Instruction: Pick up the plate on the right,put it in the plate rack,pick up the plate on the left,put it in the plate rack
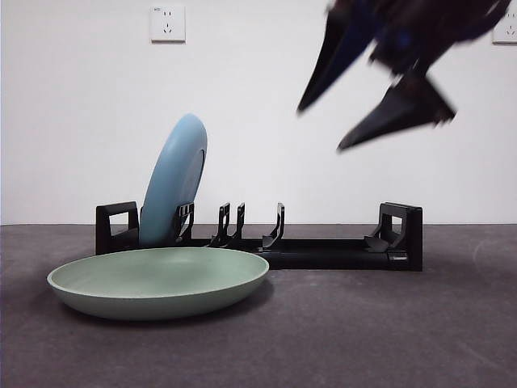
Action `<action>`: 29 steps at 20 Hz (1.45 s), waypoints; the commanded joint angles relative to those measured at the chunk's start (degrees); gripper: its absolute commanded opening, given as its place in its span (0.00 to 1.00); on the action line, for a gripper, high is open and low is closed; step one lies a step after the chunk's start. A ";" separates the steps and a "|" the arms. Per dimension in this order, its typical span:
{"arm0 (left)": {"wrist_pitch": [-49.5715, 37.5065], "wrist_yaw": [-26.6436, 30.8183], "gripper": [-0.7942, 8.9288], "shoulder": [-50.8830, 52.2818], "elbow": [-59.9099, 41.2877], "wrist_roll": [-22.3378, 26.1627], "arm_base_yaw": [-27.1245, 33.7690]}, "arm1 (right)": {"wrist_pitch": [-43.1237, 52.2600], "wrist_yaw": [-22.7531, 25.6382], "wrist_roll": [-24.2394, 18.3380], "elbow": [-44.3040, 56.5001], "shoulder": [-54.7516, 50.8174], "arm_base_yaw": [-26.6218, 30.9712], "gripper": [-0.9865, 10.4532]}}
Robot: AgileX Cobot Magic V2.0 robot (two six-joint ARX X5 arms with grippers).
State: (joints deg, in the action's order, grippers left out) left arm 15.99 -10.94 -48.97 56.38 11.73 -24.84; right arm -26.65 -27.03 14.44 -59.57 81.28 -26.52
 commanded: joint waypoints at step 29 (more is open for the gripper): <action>11.63 20.46 0.44 3.98 -0.04 7.98 -21.35 | 9.35 3.54 6.27 -4.48 28.24 -5.81 0.08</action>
State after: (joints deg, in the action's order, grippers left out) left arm 27.81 9.52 -45.01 56.38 19.46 -45.98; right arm -16.78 -24.97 20.82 -64.40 108.77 -32.21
